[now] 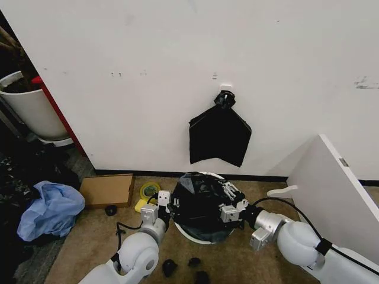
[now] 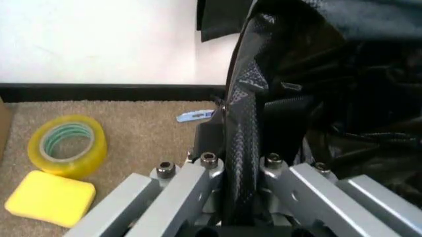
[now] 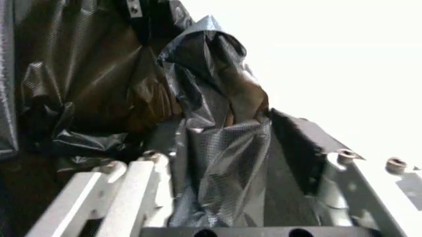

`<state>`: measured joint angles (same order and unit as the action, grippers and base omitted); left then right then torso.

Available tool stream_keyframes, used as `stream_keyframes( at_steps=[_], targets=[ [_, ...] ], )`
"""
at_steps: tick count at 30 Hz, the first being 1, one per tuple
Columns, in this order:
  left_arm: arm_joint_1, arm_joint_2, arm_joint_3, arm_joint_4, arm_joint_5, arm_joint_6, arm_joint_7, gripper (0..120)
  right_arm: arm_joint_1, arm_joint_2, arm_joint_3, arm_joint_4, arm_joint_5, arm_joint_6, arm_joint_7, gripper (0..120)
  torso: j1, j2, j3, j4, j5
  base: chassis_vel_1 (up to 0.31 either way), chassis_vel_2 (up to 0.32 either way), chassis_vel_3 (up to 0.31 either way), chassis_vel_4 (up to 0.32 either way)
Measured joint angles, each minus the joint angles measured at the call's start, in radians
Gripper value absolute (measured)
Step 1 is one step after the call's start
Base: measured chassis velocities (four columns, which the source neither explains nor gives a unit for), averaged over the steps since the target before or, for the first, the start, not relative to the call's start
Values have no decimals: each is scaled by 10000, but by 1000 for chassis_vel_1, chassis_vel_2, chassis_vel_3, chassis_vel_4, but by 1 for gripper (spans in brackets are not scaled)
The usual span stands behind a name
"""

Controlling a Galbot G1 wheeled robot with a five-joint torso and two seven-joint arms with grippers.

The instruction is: Place the garbage bag over the trash bin.

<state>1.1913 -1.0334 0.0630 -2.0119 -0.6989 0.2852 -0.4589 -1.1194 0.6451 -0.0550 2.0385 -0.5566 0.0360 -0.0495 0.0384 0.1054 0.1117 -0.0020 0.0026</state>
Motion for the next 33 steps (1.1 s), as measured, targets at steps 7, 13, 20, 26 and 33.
stream_keyframes(
  at_steps=[7,13,20,26,33],
  targets=[
    [38,64,-44,-17,-4,-26,4,1,-126,-11,60,-32,160,48,119,24,0,0,0,0,0,0,0,0,0],
    [78,185,-108,-26,241,-160,159,1,-132,87,41,-12,2197,28,514,0,0,0,0,0,0,0,0,0,0],
    [101,391,-77,164,1277,-597,627,1,-139,188,-2,314,6333,-164,1377,0,0,0,0,-1,-2,0,0,0,0],
    [164,509,12,366,2349,-1230,1044,1,90,470,152,283,8861,-544,2282,0,0,-3,0,0,0,0,0,0,0],
    [463,616,-76,654,3887,-2462,1586,1,201,417,298,34,10414,-1095,2450,0,0,-3,0,0,-1,0,0,0,0]
  ],
)
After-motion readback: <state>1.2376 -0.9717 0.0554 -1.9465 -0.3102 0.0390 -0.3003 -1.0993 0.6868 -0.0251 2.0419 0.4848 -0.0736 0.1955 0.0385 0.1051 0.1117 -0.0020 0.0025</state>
